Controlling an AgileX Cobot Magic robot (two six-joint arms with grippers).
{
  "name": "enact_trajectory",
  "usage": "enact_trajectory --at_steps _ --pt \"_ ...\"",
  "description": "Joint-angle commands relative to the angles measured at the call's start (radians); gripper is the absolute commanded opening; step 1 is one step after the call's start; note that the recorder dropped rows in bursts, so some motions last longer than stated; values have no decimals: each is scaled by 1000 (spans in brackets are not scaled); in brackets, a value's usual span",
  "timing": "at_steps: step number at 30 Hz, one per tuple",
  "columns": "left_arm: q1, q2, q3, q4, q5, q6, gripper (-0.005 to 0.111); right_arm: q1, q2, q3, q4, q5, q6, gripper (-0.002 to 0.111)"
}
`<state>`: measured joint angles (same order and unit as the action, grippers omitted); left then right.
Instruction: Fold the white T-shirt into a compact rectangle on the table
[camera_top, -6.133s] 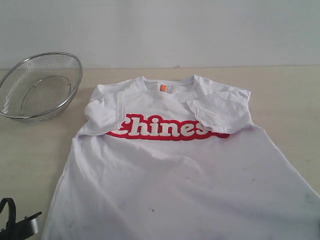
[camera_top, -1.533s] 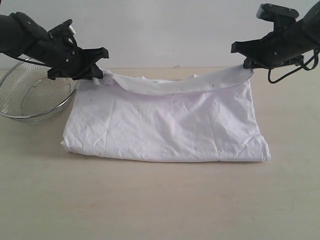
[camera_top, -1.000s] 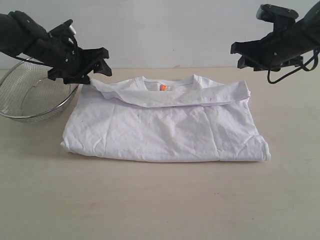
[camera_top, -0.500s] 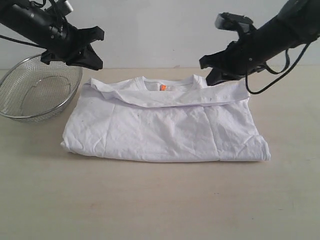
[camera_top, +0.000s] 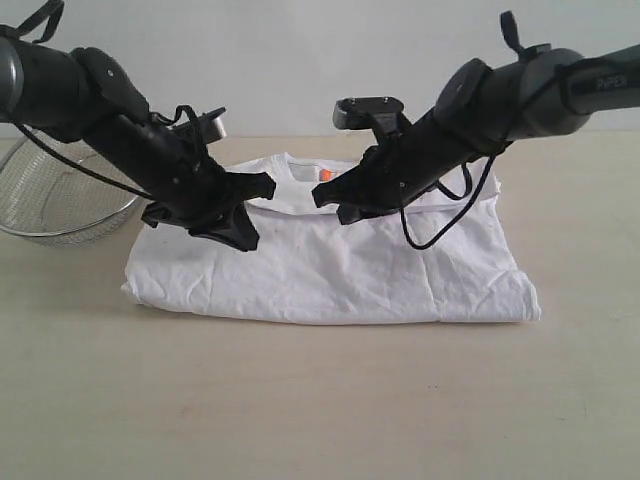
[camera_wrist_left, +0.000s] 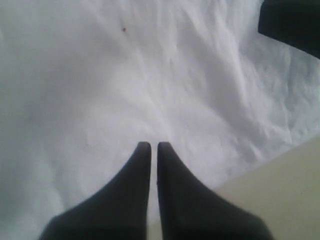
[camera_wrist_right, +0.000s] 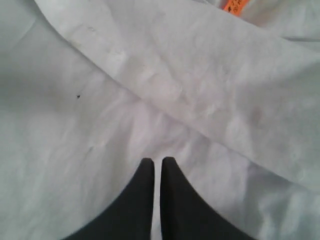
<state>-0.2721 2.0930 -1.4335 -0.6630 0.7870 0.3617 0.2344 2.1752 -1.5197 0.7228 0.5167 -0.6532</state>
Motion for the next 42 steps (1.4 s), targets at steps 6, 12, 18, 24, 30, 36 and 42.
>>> enact_trajectory --at_steps 6,12,18,24,30,36,42 --pt "-8 -2 27 2 -40 0 4 35 86 -6 5 -200 -11 0" --pt "-8 -2 27 2 -50 0 4 35 147 -57 5 -298 7 0" --pt "-8 -2 27 2 -50 0 4 33 187 -180 5 -330 36 0" --pt "-8 -2 27 2 -46 2 4 -9 247 -404 5 -285 101 0" --pt "-8 -2 27 21 -38 2 4 -64 246 -506 -9 -121 129 0" --pt "-8 -2 27 51 -65 2 4 -67 241 -504 -275 252 229 0" --pt "-8 -2 27 72 -81 4 4 -74 241 -504 -573 302 369 0"
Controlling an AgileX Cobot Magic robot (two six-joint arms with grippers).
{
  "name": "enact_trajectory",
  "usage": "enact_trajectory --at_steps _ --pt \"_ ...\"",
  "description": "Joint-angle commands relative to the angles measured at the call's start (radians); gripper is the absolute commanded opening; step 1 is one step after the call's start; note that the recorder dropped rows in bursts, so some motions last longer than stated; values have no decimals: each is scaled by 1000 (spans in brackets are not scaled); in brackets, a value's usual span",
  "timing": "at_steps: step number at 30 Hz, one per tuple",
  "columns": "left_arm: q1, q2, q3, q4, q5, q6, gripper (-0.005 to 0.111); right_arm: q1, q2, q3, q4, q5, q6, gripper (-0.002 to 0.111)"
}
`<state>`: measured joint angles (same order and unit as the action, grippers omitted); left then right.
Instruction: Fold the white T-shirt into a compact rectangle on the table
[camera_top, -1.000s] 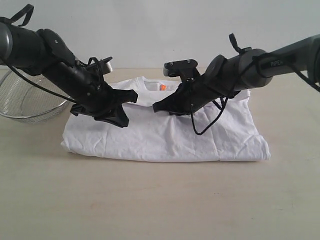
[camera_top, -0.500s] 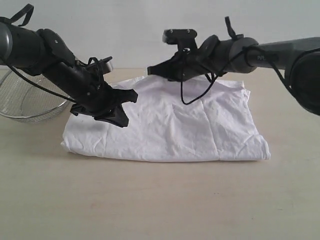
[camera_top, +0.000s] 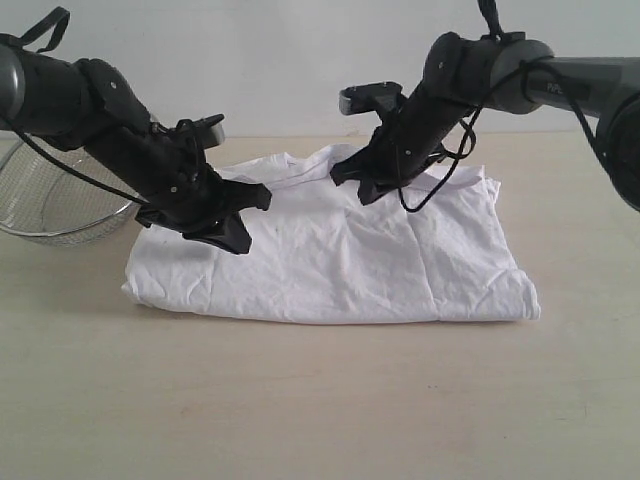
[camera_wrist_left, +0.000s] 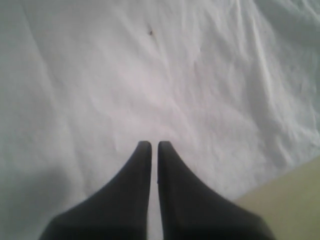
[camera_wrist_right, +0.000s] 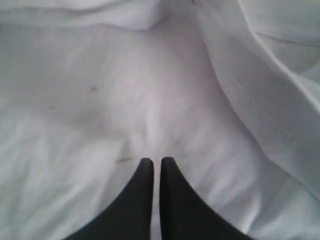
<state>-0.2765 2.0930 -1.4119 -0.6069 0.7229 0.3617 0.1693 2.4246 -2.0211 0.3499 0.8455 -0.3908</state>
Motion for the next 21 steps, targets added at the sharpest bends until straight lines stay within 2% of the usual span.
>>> enact_trajectory --at_steps 1,5,12,21 --pt "-4 -2 5 16 -17 4 4 -9 -8 -2 -250 -34 142 0" --pt "-4 -2 5 18 -17 4 4 -9 -8 -2 -350 -38 157 0" --pt "-4 -2 5 18 -21 4 4 -9 14 -2 -418 -86 137 0" --pt "-4 -2 5 18 -21 4 4 -9 55 -6 -714 -223 416 0"
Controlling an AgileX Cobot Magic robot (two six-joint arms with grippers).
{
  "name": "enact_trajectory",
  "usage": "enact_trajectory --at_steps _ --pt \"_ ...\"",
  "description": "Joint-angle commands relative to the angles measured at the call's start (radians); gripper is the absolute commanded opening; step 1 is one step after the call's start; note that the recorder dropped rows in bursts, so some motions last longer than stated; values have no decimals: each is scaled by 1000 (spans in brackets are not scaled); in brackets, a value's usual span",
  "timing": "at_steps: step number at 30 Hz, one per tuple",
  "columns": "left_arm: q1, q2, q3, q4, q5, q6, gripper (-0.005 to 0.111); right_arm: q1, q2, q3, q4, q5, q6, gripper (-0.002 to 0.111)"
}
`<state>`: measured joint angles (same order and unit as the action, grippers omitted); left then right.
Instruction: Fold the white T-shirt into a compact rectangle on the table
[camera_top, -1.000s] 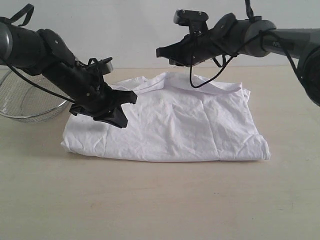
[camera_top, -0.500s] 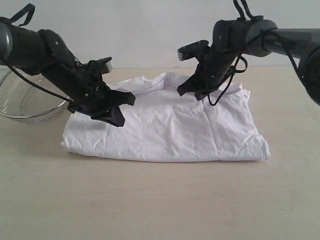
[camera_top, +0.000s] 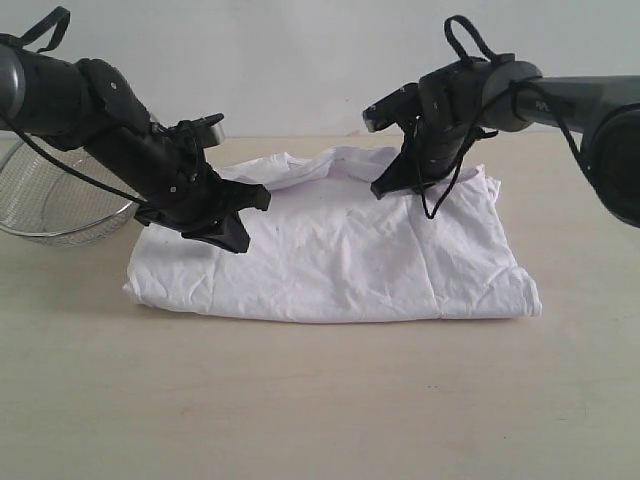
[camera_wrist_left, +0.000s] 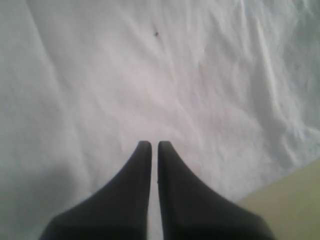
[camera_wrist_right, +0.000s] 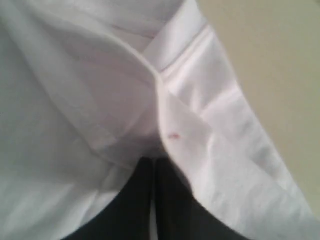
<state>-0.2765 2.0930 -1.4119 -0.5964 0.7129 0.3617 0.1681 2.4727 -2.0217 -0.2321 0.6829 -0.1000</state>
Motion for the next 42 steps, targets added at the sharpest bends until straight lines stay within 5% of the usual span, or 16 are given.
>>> enact_trajectory --at_steps 1,12,20,30,42 --pt "-4 -2 5 7 -11 4 4 -8 3 -11 -151 -75 144 0" --pt "-4 -2 5 7 -13 4 4 -11 3 -259 -193 -30 234 0" --pt "-4 -2 5 11 -15 4 4 -20 5 -269 -112 267 112 0" --pt "-4 -2 5 11 -17 13 4 -34 15 -269 -56 435 54 0" --pt "-4 -2 5 11 -28 17 4 -34 111 -269 -70 266 125 0"
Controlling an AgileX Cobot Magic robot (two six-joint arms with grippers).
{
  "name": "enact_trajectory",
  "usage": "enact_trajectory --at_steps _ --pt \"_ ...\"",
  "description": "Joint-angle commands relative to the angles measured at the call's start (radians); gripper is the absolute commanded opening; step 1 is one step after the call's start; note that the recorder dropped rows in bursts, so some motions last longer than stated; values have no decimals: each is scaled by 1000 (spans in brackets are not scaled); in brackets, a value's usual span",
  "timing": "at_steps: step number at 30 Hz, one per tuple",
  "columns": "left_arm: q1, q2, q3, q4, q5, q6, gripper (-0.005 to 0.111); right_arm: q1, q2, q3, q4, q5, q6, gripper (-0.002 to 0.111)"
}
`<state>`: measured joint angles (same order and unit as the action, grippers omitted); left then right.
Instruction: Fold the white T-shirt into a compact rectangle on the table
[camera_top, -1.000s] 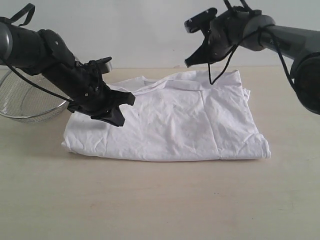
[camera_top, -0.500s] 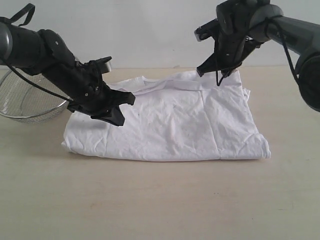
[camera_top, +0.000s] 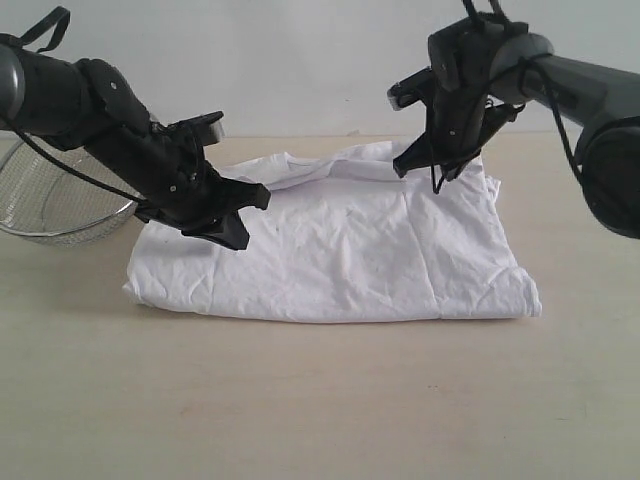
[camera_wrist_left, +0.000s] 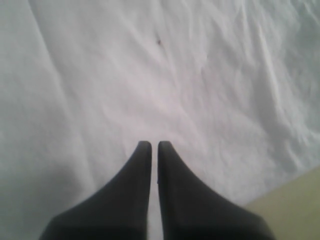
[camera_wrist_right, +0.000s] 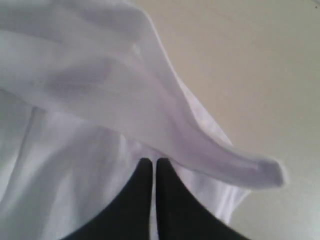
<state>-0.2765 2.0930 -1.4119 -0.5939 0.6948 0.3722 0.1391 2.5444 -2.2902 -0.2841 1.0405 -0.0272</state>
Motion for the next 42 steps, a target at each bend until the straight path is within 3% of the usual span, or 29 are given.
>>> enact_trajectory --at_steps 1,13,20,22,27,34,38,42 --pt "-4 -2 5 8 -10 7 4 -5 43 -1 -21 -115 66 0" --pt "-4 -2 5 8 -10 7 4 -18 45 -97 -38 -317 212 0" --pt "-4 -2 5 8 1 7 4 -36 45 -134 -10 -240 236 0" --pt "-4 -4 3 7 -3 2 4 -36 45 -134 96 -194 168 0" --pt "-1 -4 -17 11 0 2 4 -36 45 -134 565 -72 -176 0" --pt "-1 -8 -19 13 31 -1 4 51 65 -134 650 -19 -321 0" --pt "-1 -40 -19 150 54 -106 4 122 82 -134 681 -41 -379 0" --pt "-1 -82 -17 408 95 -323 4 174 81 -134 711 -82 -423 0"
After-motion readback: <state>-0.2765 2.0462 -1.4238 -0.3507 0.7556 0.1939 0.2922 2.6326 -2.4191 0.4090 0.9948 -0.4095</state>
